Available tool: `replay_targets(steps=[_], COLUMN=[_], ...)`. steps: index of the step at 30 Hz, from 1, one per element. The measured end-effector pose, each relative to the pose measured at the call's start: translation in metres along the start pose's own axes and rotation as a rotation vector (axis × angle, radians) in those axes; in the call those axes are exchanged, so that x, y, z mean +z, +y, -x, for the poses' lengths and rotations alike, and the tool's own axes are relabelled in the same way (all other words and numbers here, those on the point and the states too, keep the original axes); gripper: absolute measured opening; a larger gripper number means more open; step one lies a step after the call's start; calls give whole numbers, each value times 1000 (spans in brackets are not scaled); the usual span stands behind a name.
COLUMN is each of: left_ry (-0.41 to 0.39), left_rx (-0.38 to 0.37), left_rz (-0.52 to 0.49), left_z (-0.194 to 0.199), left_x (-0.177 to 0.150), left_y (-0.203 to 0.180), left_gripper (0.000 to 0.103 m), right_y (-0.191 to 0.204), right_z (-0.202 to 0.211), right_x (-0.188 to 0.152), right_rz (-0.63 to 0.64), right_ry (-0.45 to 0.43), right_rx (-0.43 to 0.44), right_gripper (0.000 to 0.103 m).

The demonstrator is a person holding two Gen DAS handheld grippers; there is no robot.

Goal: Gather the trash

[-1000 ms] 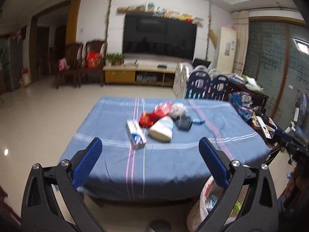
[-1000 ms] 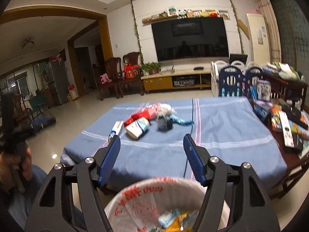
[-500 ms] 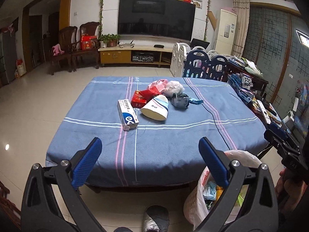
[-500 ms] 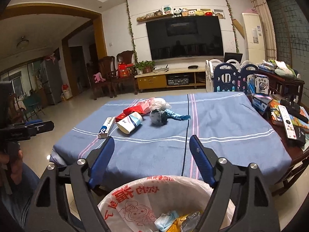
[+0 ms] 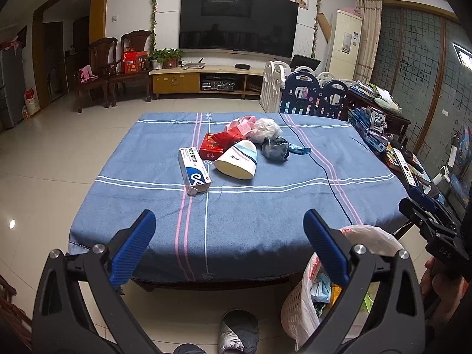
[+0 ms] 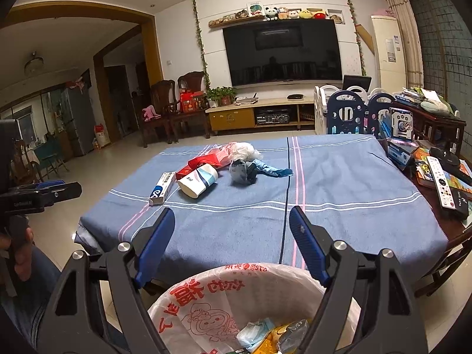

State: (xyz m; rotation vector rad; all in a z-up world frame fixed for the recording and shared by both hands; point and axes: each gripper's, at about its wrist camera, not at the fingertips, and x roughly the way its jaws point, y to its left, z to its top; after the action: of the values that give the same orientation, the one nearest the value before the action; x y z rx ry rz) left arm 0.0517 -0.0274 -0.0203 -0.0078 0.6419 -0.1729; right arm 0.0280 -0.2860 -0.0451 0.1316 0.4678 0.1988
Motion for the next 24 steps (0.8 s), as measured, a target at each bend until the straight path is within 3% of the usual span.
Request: replay_targets(steps=[24], left_ry=[3], left_rx=[5], left_rz=[-11], left_z=[0], left_x=[1], left_y=[-1], left_gripper=[100], right_y=[1], right_z=[-4], right_x=[-6], right_rz=[-7], right_ry=[16], right_rx=[3], right_gripper=[78])
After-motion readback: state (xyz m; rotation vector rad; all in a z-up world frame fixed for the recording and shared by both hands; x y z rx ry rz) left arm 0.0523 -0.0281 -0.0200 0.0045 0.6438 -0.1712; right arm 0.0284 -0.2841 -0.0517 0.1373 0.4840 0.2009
